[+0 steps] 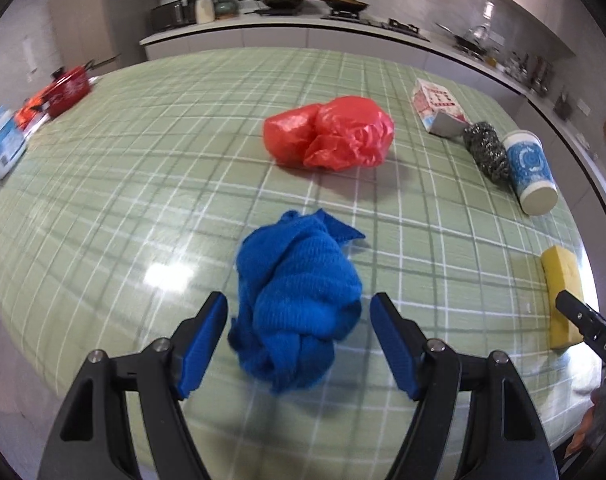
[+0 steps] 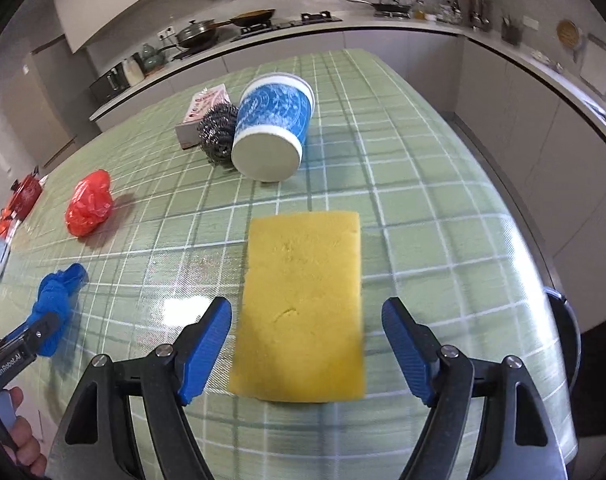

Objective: Collect trash
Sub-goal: 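Grasp the blue cloth with left tool while right tool grasps the yellow sponge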

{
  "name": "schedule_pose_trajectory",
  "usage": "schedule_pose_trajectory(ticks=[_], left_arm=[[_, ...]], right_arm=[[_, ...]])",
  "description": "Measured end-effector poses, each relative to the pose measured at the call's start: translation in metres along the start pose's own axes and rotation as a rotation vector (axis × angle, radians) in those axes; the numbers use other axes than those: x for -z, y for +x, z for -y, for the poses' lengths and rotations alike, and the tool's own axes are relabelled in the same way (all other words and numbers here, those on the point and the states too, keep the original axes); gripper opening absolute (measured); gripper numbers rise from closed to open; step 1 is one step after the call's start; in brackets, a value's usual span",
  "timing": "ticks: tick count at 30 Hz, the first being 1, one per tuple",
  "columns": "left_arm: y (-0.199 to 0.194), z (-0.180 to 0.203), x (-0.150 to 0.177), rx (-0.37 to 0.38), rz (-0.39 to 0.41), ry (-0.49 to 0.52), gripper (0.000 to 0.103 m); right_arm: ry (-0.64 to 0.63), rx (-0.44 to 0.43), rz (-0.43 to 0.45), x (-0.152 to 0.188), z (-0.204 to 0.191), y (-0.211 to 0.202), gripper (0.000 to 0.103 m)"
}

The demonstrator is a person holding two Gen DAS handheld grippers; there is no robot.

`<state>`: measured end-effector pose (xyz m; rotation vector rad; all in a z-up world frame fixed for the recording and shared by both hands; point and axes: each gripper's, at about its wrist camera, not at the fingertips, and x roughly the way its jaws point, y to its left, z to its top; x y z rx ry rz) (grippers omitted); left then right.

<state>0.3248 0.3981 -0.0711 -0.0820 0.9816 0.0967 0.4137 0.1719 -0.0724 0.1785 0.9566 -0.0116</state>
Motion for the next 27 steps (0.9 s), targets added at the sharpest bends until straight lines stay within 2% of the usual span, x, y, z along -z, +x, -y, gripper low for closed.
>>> schedule_pose_trajectory(ticks=[8, 20, 27], left_arm=[[0.013, -0.003, -0.006, 0.042, -0.026, 0.036, 0.075], [0.020, -0.009, -0.008, 0.060, -0.026, 0.053, 0.075], [0.025, -0.006, -0.011, 0.050, -0.014, 0.069, 0.075]], right_arm=[[0.010, 0.061, -0.005, 0.000, -0.013, 0.007, 0.079], [0.027, 0.056, 0.009, -0.001, -0.013, 0.006, 0.079], [0.017, 0.066, 0.016, -0.004, -0.016, 0.009, 0.071]])
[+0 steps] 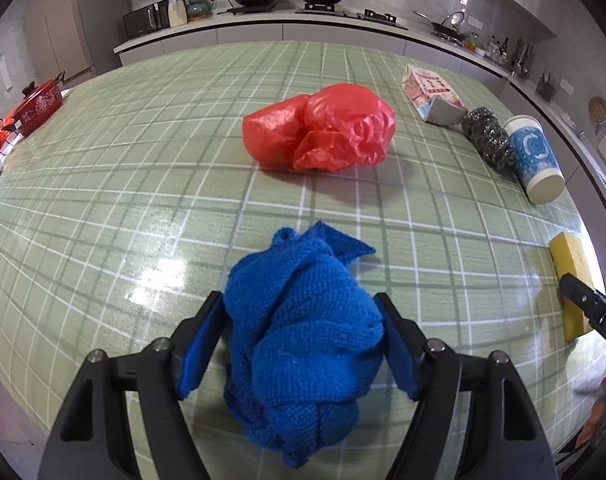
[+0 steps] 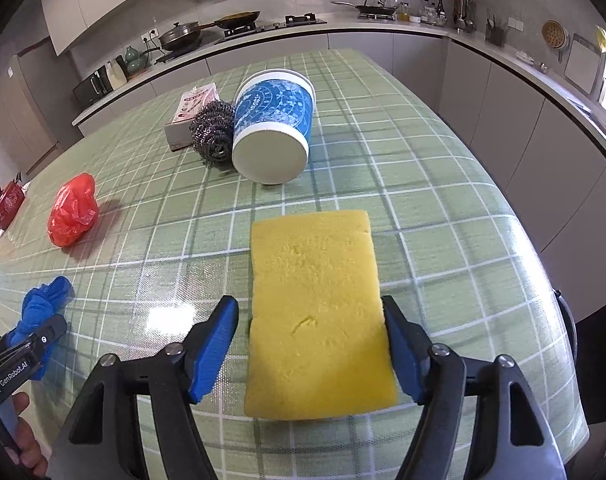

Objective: Collect trash
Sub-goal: 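Grasp the blue cloth with left tool while right tool grasps the yellow sponge, then carry the blue cloth and yellow sponge over the black bucket with both tools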

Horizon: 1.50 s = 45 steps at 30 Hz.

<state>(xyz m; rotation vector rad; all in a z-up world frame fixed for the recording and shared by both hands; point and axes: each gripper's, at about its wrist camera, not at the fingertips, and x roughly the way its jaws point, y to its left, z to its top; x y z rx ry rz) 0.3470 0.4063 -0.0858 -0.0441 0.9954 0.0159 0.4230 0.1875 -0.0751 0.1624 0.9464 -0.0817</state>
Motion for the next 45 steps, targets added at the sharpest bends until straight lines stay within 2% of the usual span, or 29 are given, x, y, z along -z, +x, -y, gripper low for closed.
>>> schedule_pose_trajectory(ticks=[2, 5, 8, 11, 16, 18, 24, 29, 34, 39, 45], left_arm=[[0.002, 0.000, -0.002, 0.009, 0.002, 0.002, 0.075], [0.002, 0.002, -0.001, 0.008, 0.011, 0.002, 0.075], [0.001, 0.000, -0.002, 0.017, 0.019, -0.013, 0.071], [-0.001, 0.002, -0.002, 0.034, 0.026, -0.002, 0.052], [-0.001, 0.012, -0.001, 0.053, 0.028, 0.014, 0.052], [0.000, 0.018, -0.001, 0.042, 0.029, 0.032, 0.052], [-0.001, 0.022, 0.001, 0.035, 0.046, 0.039, 0.050], [-0.007, 0.013, 0.005, 0.083, 0.051, -0.008, 0.043], [-0.019, 0.014, 0.004, 0.116, 0.071, -0.025, 0.042], [-0.036, 0.023, -0.002, 0.166, 0.098, -0.013, 0.042], [-0.049, 0.054, -0.007, 0.241, 0.110, 0.056, 0.042]], right_arm=[[-0.017, 0.013, 0.001, 0.000, -0.002, 0.001, 0.070], [-0.041, 0.039, 0.010, 0.000, -0.005, 0.002, 0.061], [-0.020, 0.014, 0.016, 0.000, -0.003, 0.000, 0.058], [-0.010, -0.006, 0.020, 0.000, -0.001, -0.001, 0.055], [-0.010, -0.048, 0.009, 0.000, -0.001, -0.002, 0.056], [-0.009, -0.039, 0.012, 0.000, -0.001, 0.000, 0.060], [-0.061, 0.000, 0.016, 0.000, -0.009, 0.003, 0.060], [-0.032, -0.050, 0.020, 0.000, -0.001, 0.000, 0.051], [-0.006, -0.081, 0.038, 0.000, 0.004, -0.008, 0.049], [0.015, -0.104, 0.048, -0.001, 0.007, -0.016, 0.049], [0.057, -0.107, 0.063, 0.002, 0.020, -0.032, 0.049]])
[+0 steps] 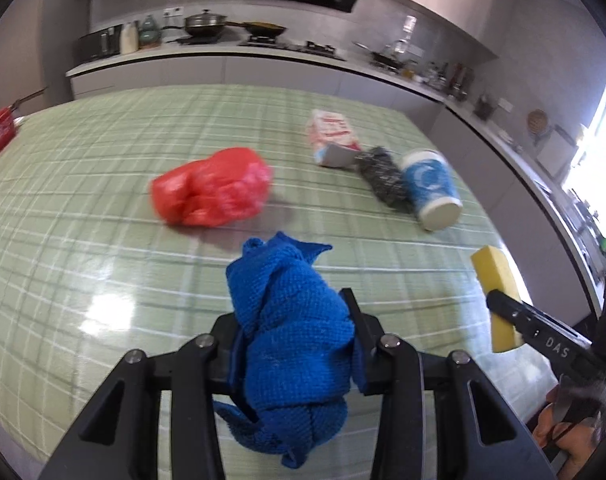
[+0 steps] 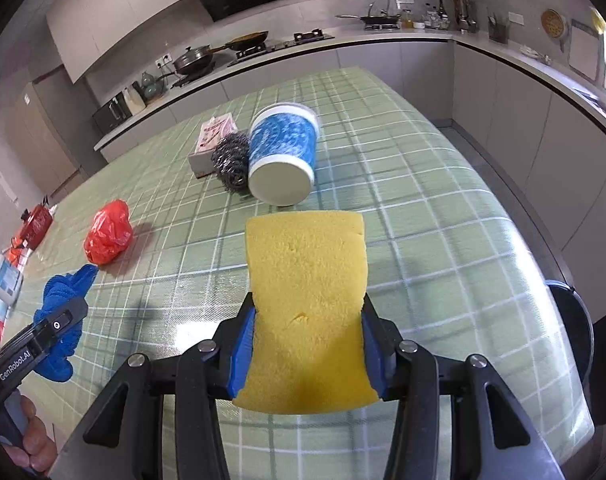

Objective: Collect trash
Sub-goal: 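Carry the blue cloth and yellow sponge over the black bucket with both tools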

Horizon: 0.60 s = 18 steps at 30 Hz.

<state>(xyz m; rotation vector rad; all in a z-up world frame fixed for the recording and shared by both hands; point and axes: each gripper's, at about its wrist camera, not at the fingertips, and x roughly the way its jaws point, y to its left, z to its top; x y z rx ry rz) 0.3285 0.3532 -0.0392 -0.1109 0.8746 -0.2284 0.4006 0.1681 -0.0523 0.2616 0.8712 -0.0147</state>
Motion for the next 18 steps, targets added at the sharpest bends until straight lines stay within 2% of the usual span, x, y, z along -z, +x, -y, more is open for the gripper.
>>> schedule_pose_trajectory(ticks=[6, 10, 14, 18], left_arm=[[0.005, 0.035, 0.003, 0.064, -0.013, 0.044, 0.042], [0.006, 0.073, 0.005, 0.101, -0.017, 0.083, 0.042], [0.005, 0.122, 0.009, 0.129, -0.005, 0.128, 0.042], [0.012, 0.182, 0.018, 0.149, -0.009, 0.148, 0.042]], right_arm=[[0.042, 0.054, 0.028, 0.005, 0.028, -0.026, 0.049], [0.080, 0.085, 0.054, 0.007, 0.060, -0.046, 0.049], [0.119, 0.103, 0.086, 0.008, 0.102, -0.065, 0.049], [0.152, 0.105, 0.109, 0.009, 0.163, -0.084, 0.049]])
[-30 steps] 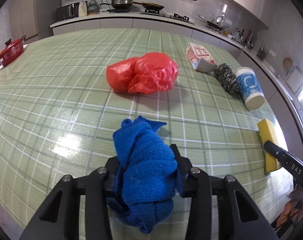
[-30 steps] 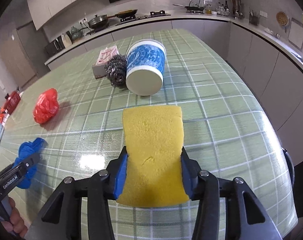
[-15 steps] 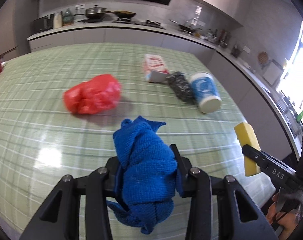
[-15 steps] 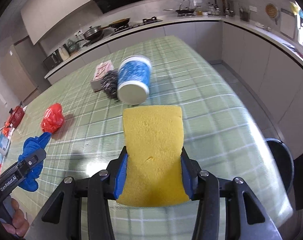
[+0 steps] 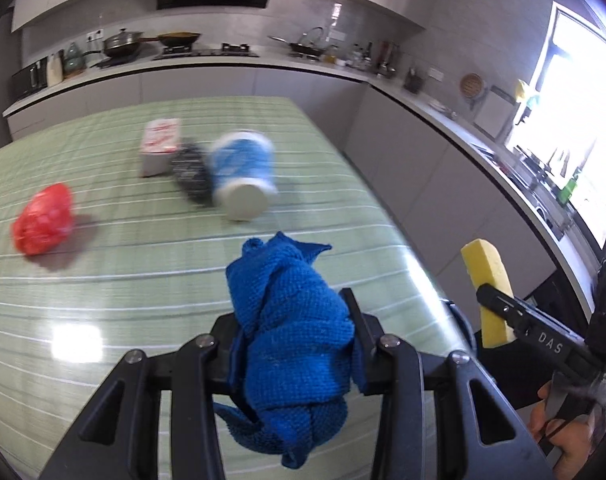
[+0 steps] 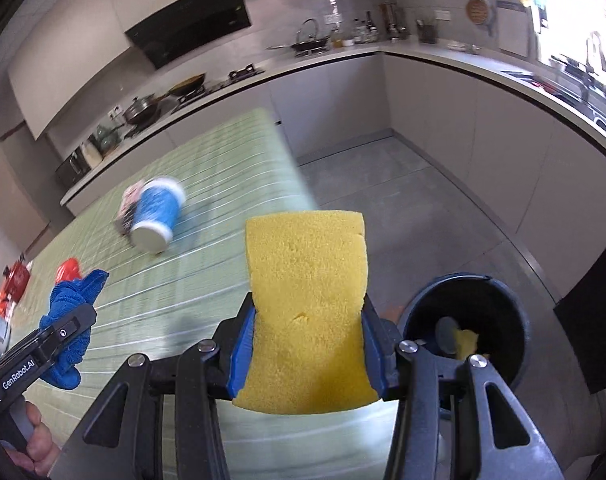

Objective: Collect trash
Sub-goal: 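Carry the blue cloth and yellow sponge over the black bucket with both tools, then open both tools to drop the cloth and sponge into the bucket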

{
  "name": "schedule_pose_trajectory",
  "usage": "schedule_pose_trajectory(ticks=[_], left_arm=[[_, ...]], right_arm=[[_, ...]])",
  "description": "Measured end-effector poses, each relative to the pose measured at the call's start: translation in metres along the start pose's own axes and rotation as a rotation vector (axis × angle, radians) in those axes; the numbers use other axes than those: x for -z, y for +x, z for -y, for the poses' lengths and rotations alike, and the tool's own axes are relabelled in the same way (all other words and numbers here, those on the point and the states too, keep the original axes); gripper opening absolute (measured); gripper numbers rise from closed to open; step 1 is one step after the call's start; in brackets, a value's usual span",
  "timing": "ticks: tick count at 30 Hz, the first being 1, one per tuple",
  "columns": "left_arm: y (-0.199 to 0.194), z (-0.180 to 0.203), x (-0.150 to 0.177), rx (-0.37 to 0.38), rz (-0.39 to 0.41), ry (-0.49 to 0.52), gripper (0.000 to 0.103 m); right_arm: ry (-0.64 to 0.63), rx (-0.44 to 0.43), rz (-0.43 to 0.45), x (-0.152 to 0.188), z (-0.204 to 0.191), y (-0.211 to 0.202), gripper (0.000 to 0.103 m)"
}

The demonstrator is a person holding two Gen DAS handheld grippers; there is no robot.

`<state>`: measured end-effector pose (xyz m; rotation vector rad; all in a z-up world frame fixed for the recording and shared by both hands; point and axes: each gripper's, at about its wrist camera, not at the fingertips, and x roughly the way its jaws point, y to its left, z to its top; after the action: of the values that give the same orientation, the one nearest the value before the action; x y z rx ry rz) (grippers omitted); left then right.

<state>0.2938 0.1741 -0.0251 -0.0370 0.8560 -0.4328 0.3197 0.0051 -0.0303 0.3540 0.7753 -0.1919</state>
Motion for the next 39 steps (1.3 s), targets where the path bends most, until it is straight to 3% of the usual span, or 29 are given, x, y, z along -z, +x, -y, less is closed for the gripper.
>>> schedule_pose_trajectory(ticks=[8, 16, 27, 35, 39], left_arm=[[0.047, 0.116, 0.000, 0.020, -0.036, -0.031, 0.042], [0.091, 0.194, 0.010, 0.035, -0.105, -0.022, 0.042], [0.135, 0.226, 0.035, 0.005, -0.210, 0.012, 0.042], [0.157, 0.238, 0.046, -0.040, -0.265, 0.021, 0.043], [0.162, 0.235, 0.047, -0.066, -0.279, 0.009, 0.043]], right_arm=[[0.010, -0.017, -0.051, -0.022, 0.135, 0.000, 0.049], [0.010, -0.037, -0.120, -0.034, 0.219, 0.013, 0.049], [0.046, -0.056, -0.236, -0.014, 0.257, 0.051, 0.049], [0.036, -0.090, -0.329, -0.001, 0.264, 0.091, 0.050], [0.022, -0.109, -0.387, 0.006, 0.264, 0.116, 0.059]])
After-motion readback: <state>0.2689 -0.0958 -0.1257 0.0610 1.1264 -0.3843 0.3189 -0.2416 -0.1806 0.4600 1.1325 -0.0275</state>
